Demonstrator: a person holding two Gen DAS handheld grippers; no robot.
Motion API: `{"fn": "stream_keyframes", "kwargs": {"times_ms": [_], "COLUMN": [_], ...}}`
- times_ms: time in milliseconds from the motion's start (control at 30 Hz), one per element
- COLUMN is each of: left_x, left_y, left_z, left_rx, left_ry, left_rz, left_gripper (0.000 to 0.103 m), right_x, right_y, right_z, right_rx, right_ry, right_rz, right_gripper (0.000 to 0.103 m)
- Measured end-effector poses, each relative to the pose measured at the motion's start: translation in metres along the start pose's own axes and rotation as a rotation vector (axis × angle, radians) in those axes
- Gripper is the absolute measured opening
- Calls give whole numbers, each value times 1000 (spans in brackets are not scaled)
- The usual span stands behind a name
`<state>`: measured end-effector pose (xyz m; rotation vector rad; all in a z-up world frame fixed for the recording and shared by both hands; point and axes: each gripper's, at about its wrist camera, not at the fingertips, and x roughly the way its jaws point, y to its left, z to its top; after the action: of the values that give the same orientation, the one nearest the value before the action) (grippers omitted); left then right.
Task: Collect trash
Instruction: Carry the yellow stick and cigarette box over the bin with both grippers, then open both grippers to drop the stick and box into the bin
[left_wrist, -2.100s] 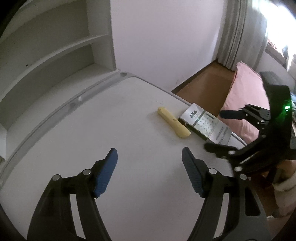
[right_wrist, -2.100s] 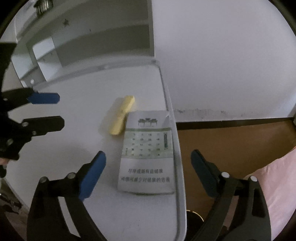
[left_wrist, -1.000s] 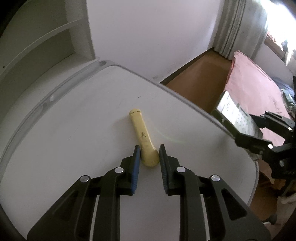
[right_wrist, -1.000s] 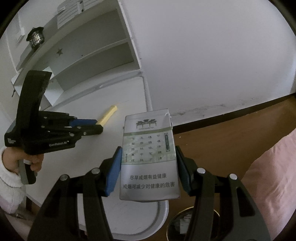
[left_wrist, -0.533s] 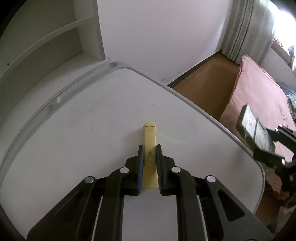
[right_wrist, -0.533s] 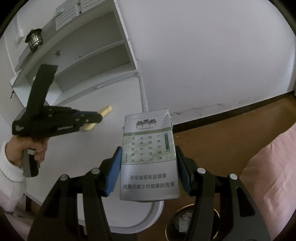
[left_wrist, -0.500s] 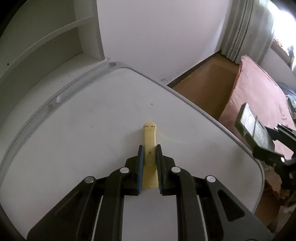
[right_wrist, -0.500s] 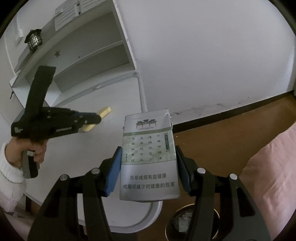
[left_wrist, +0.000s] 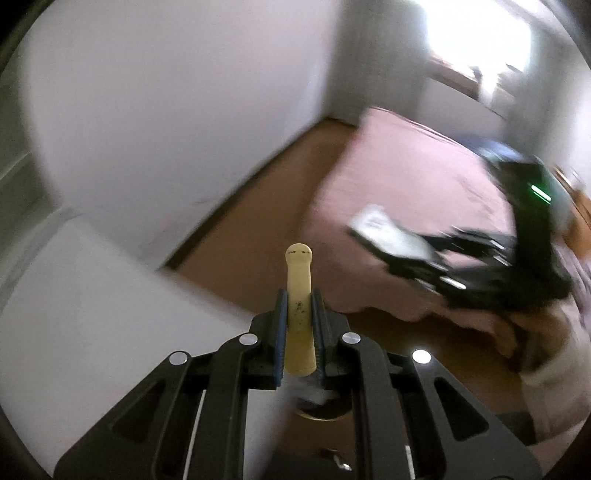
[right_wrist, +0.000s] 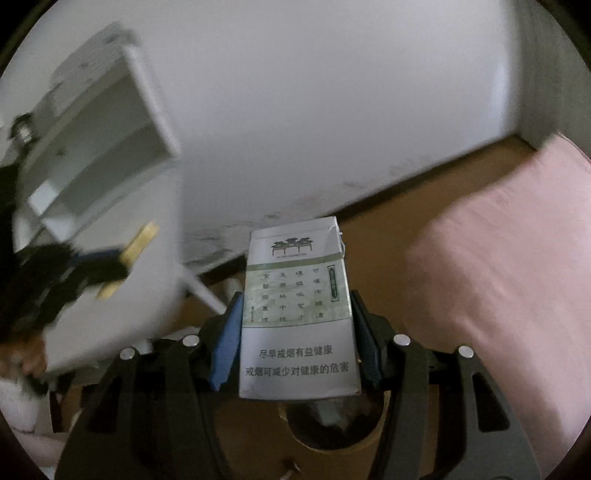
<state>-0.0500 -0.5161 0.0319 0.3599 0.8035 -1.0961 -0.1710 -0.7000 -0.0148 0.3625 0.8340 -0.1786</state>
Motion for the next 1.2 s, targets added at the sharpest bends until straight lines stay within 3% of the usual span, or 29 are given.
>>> {"fn": "stream_keyframes", "kwargs": {"times_ms": [167,267,367,500,633,800,833,867,900,933,967,1000,1067,1200], "left_x": [74,132,200,262,286,289,290,290,294,294,291,288,278,229], "left_y": [-83,-95,-73,-35,-8,-2,-1,-1,2,0,-4,-10,-24,-57], "left_z": [-40,-76,-116,-157,-170,-169,-167,-165,-162,-161,-158,-153,-141,-97], "left_rx": [84,95,26,-66,-161,-200,-205,-213,-217,-215,-202,-180,-140,-95], "left_ry": [158,294,470,632,680,652,636,617,607,604,584,551,528,438], "left_rz": [-156,-156,-117,-58,-70,-94,-96,-93,-89,-82,-65,-62,-82,-48], "left_gripper": [12,12,12,12,12,12,12,20,54,79,97,97,97,97], "right_x": [25,76,136,195,215,221,221,221,216,211,207,201,182,105], "right_y": [-63,-89,-107,-115,-120,-123,-123,-124,-126,-129,-132,-137,-144,-152], "right_z": [-46,-77,-113,-157,-166,-168,-167,-164,-162,-159,-156,-152,-138,-89], "right_rx": [129,210,285,324,362,410,412,409,406,413,428,439,426,224], "right_ry": [125,254,406,581,620,599,590,583,564,545,533,521,471,232], "right_rz": [-37,-18,5,13,20,46,48,43,34,31,26,14,-105,-701], "right_gripper": [55,55,55,55,55,56,67,77,91,92,92,93,92,93]}}
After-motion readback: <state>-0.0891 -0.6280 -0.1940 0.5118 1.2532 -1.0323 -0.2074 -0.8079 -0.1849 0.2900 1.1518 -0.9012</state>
